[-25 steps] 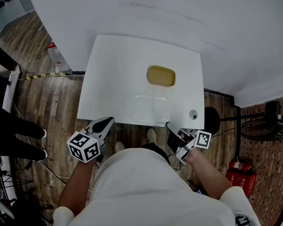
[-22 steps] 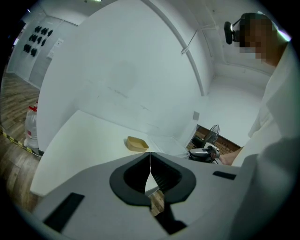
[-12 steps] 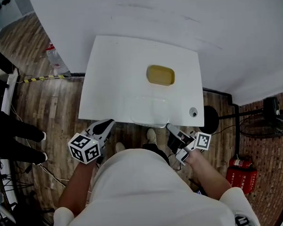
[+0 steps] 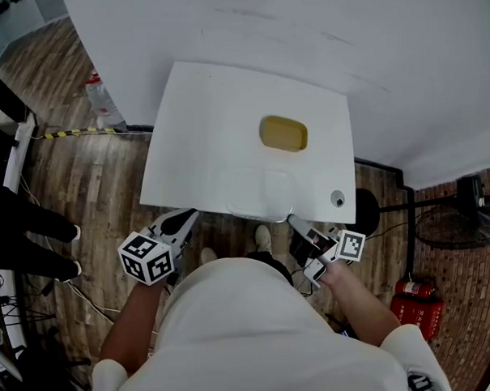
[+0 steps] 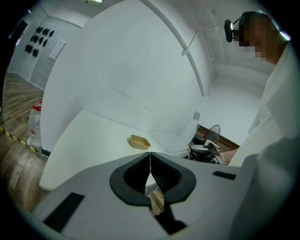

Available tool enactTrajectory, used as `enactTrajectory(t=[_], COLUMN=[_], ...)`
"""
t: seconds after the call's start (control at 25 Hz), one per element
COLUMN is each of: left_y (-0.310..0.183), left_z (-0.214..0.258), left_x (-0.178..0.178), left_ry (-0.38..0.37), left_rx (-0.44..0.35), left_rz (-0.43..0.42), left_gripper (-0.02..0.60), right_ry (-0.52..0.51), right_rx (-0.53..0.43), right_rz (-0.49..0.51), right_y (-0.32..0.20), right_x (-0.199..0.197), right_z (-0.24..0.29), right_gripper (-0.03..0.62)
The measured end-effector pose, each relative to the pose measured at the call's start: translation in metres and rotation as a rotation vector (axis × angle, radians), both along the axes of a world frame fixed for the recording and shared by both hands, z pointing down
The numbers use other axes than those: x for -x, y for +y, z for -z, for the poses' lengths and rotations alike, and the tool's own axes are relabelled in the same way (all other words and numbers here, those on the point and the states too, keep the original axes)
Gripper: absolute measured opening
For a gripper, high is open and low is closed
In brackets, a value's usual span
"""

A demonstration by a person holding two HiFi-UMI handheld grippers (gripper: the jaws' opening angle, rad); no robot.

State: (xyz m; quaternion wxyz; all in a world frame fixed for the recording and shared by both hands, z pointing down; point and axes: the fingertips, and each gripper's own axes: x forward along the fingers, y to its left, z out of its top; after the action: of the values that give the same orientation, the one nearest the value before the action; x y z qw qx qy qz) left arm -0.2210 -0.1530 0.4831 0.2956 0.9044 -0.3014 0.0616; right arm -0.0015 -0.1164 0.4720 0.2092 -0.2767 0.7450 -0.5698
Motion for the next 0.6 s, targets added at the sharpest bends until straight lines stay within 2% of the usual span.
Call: enactTrajectory(t=[0.6], left_y=[0.002], left_z=[0.0018], left_x=[0.001], left_ry=[-0.008], left_rx=[-0.005], left_rz=[-0.001], left_gripper=[0.018], right_ry=[0.0], right_rx=[-0.015], right_rz=[0.002], right_y=[-0.0006], right_x=[-0.0019], right_z=[0.0059], right_gripper=[0.041])
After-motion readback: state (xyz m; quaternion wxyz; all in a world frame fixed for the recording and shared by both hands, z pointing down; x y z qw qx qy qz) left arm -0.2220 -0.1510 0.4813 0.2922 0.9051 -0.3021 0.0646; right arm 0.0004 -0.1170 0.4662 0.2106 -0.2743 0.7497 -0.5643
